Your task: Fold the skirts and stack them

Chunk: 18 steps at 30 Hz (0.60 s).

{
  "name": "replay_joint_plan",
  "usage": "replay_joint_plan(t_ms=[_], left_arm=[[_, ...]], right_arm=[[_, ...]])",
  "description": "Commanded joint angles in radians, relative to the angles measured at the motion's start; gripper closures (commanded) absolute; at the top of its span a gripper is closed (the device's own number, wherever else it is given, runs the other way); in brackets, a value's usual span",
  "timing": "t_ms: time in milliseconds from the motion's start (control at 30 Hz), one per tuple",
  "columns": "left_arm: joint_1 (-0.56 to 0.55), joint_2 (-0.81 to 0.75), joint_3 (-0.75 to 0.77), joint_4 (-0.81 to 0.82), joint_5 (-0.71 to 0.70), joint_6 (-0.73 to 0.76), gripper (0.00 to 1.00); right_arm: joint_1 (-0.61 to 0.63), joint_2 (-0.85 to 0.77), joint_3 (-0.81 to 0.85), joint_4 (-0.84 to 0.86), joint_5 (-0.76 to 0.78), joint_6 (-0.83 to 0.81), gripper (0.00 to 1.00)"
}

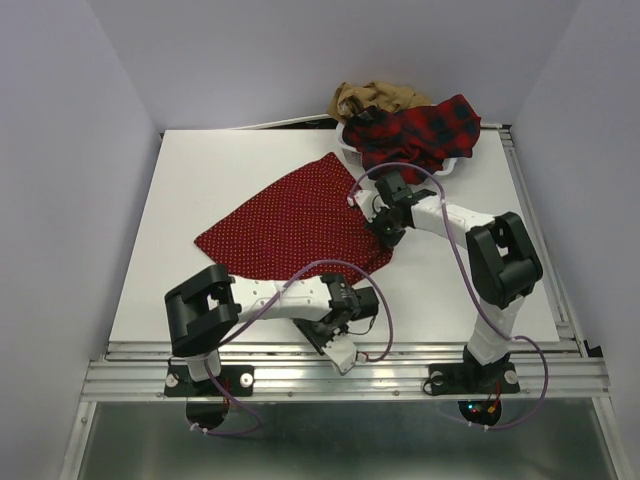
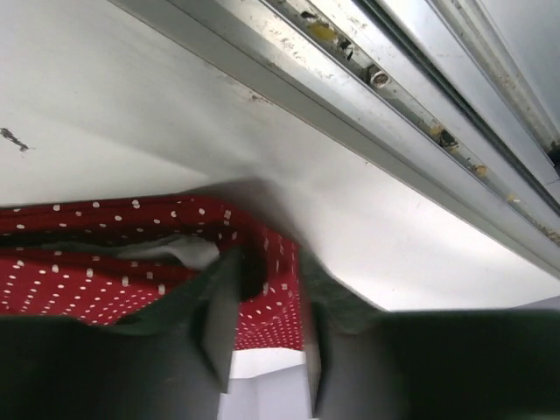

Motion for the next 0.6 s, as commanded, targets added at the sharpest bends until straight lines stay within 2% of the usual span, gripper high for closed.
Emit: replay_joint_plan(t_ms=[0, 33, 67, 100, 133, 300, 433, 567], left_arm=[[-0.018, -0.041, 0.028, -0.029, 0.067, -0.001, 0.42], [-0.023, -0.044, 0.034, -0.029, 0.097, -0.006, 0.30], [-0.028, -0.041, 0.050, -0.032, 0.108, -0.011, 0.07], [-0.032, -0.039, 0.060, -0.033, 0.108, -0.015, 0.06], [-0.040, -0.041, 0.080, -0.032, 0.117, -0.024, 0.01], [-0.045, -0.071, 0.191, -0.040, 0.207, -0.055, 0.01], [-0.019, -0.133, 0.281, -0.024, 0.283, -0.133, 0.01], [0.170, -0.190, 0.309, -0.004, 0.396, -0.242, 0.05]], right_arm=[[-0.011, -0.013, 0.022, 0.003, 0.007, -0.010, 0.99], [-0.011, -0.017, 0.016, 0.001, 0.009, -0.010, 0.99], [-0.011, -0.024, 0.010, 0.001, 0.009, -0.008, 0.99], [-0.011, -0.025, 0.008, 0.001, 0.009, -0.007, 0.99], [-0.011, -0.028, 0.007, 0.001, 0.004, 0.001, 0.99], [-0.020, -0.027, 0.025, 0.001, -0.007, 0.044, 0.89], [-0.062, -0.034, 0.042, -0.005, -0.025, 0.110, 0.89], [-0.114, -0.045, 0.037, -0.039, -0.085, 0.151, 0.89]])
